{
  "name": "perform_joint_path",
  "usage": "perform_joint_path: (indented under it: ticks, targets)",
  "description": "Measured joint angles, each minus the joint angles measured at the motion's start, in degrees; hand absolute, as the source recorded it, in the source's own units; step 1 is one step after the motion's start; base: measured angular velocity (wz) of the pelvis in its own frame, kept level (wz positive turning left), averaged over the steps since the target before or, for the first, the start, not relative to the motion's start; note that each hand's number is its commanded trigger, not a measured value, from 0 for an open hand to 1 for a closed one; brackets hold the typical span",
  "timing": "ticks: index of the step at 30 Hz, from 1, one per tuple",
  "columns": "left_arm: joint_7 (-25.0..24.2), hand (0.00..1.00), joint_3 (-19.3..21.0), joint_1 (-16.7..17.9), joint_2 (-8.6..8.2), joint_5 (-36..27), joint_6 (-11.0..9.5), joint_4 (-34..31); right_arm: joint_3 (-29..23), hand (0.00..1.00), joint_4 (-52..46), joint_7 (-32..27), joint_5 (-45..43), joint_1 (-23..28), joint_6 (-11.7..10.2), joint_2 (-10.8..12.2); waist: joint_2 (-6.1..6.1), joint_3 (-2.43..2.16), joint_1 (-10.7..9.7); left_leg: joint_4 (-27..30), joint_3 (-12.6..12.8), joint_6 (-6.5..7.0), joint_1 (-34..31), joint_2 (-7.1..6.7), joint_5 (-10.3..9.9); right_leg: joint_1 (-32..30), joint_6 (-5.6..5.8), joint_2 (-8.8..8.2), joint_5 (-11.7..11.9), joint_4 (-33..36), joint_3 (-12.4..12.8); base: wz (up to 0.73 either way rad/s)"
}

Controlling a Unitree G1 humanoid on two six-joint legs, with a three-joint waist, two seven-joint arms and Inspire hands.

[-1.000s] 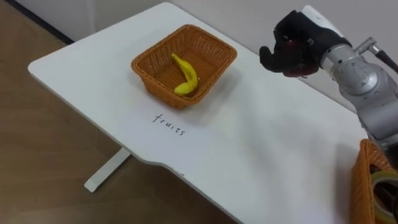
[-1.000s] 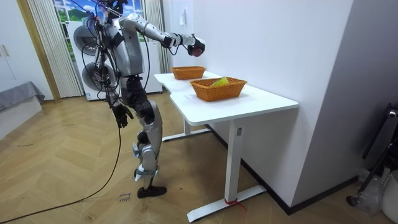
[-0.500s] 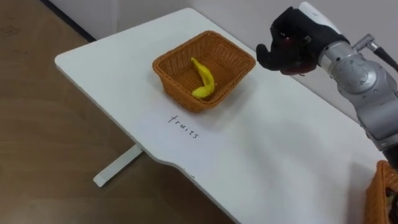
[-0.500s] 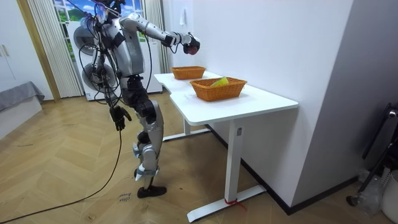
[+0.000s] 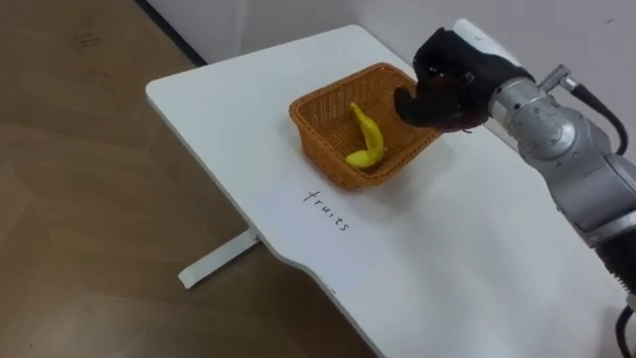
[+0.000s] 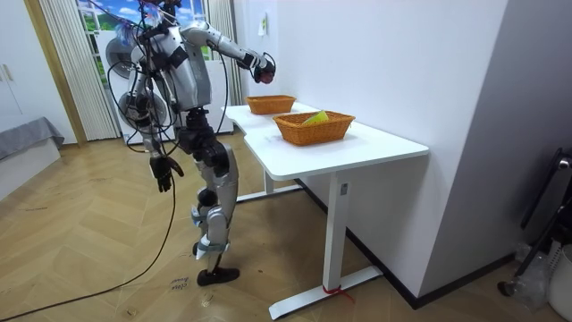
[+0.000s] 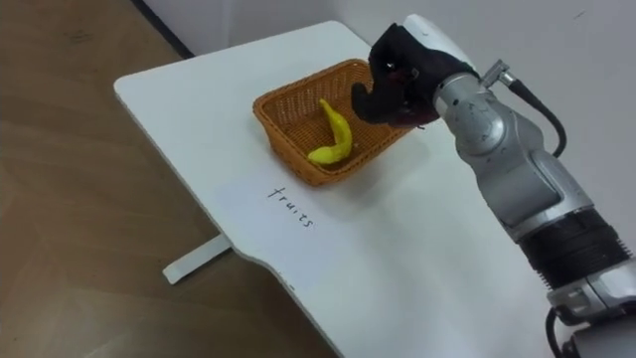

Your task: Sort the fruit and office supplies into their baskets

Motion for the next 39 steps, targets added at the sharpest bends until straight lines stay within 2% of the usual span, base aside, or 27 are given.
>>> perform_joint_path:
  ticks: [3, 9, 16, 20, 21, 22, 23, 24, 25, 26, 27, 31, 34, 39]
  targets:
    - [0.0, 0.0, 0.1, 0.0, 0.01, 0.0, 0.0, -0.1, 0.1, 1.0, 2.2, -0.7, 0.2, 0.0, -0.1, 0.2, -0.2, -0.08, 1.3, 0.1, -0.5, 0.03, 0.0, -0.09, 0.0, 0.1, 0.01, -0.01, 0.0, 0.0, -0.2, 0.1]
    - [0.0, 0.0, 0.6, -0.1, 0.02, 0.0, -0.2, -0.2, 0.1, 1.0, 4.4, -2.7, 3.9, 0.0, -0.2, 0.1, -0.52, 0.03, 1.6, 0.8, -2.5, 0.05, -1.0, -0.79, 0.0, 0.1, 0.08, 0.01, -0.1, 0.0, -0.4, 0.17]
    - [-0.1, 0.0, 0.8, -0.2, 0.21, -0.2, -0.3, -0.9, 0.5, 1.0, 12.0, -4.2, 4.2, -3.8, -0.5, 0.2, -0.78, -0.05, 2.8, 2.8, -3.2, -0.03, -5.4, -1.28, 0.0, -3.1, 0.24, -0.1, -0.2, 0.1, -2.8, 0.06]
    - [-0.2, 0.0, 1.0, -0.2, 0.68, -1.0, -0.3, -1.2, 0.5, 1.0, 15.8, -5.2, 4.5, -5.3, -0.5, 1.3, -0.88, -0.07, 2.9, 3.8, -3.5, -0.04, -7.7, -1.44, 0.0, -4.8, 0.24, -0.08, -0.2, 0.2, -3.4, 0.06]
    - [-0.2, 0.0, 1.2, -0.3, 0.67, -1.0, -0.5, -1.5, 0.5, 1.0, 16.5, -5.8, 4.5, -5.9, -0.5, 1.5, -1.02, 0.05, 2.9, 4.0, -3.6, -0.05, -8.3, -1.43, 0.0, -5.2, 0.24, -0.08, -0.2, 0.2, -3.5, 0.0]
    - [-0.2, 0.0, 1.6, -0.3, 0.68, -1.1, -0.5, -1.7, 0.5, 0.82, 16.7, -6.6, 4.4, -6.0, -0.6, 1.6, -0.97, 0.11, 2.9, 4.3, -3.7, -0.07, -9.0, -1.45, 0.0, -5.8, 0.24, -0.06, -0.2, 0.1, -3.7, 0.04]
    - [-0.1, 0.0, 1.6, -0.3, 0.69, -1.1, -0.5, -2.0, 0.5, 0.58, 16.8, -7.1, 4.4, -6.1, -0.6, 1.6, -0.92, 0.23, 2.8, 4.7, -3.8, -0.08, -9.3, -1.45, 0.0, -5.8, 0.24, -0.01, -0.2, 0.1, -3.8, 0.11]
    - [-0.1, 0.0, 1.7, -0.6, 0.9, -1.1, -0.6, -2.5, 0.5, 0.0, 17.0, -8.2, 4.4, -6.1, -0.6, 1.6, -0.87, 0.47, 2.7, 4.8, -4.2, -0.1, -9.6, -1.56, 0.0, -5.9, 0.23, -0.01, -0.2, 0.2, -4.1, 0.13]
    - [-0.1, 0.0, 1.6, -1.2, 1.15, -1.1, -0.9, -2.5, 0.5, 0.0, 17.2, -9.2, 4.4, -6.2, -0.7, 1.6, -0.78, 0.63, 2.8, 4.8, -4.3, -0.13, -10.1, -1.55, 0.1, -6.5, 0.23, -0.02, -0.2, 0.2, -4.0, 0.09]
    - [-0.1, 0.0, 1.6, -1.5, 1.22, -1.0, -1.2, -2.4, 0.5, 0.0, 17.3, -9.6, 4.4, -6.5, -0.8, 1.6, -1.03, 0.6, 2.9, 4.8, -4.3, -0.19, -10.4, -1.53, 0.1, -6.8, 0.23, -0.02, -0.2, 0.3, -3.9, 0.0]
    - [-0.2, 0.0, 1.6, -2.1, 1.26, -1.0, -1.8, -2.2, 0.6, 0.0, 18.1, -10.0, 4.4, -7.6, -1.4, 1.6, -0.79, 1.01, 2.9, 5.0, -4.3, -0.27, -10.9, -1.51, 0.2, -7.2, 0.23, 0.03, -0.2, 0.3, -3.9, -0.06]
    - [-0.3, 0.0, 1.6, -2.7, 1.5, -1.1, -2.6, -2.1, 0.7, 0.0, 20.8, -12.6, 5.0, -11.8, -1.9, 1.5, -0.65, 1.1, 2.8, 5.3, -4.3, -0.36, -12.3, -1.56, 0.4, -8.5, 0.21, 0.03, -0.2, 0.3, -3.8, -0.03]
    - [-0.3, 0.0, 1.4, -2.7, 1.54, -2.6, -3.3, -1.3, 1.0, 0.0, 21.3, -13.4, 5.3, -12.7, -2.7, 1.5, -0.6, 1.12, 2.8, 5.2, -4.3, -0.32, -12.2, -1.58, 0.5, -8.5, 0.21, -0.03, -0.2, 0.3, -4.1, 0.03]
    - [-0.4, 0.0, 1.0, -2.7, 1.3, -3.3, -3.3, -0.8, 1.0, 0.0, 21.3, -13.6, 5.3, -12.7, -3.4, 1.5, -0.63, 1.1, 2.8, 4.9, -4.5, -0.34, -12.2, -1.52, 0.5, -8.5, 0.21, -0.01, -0.2, 0.3, -4.7, 0.03]
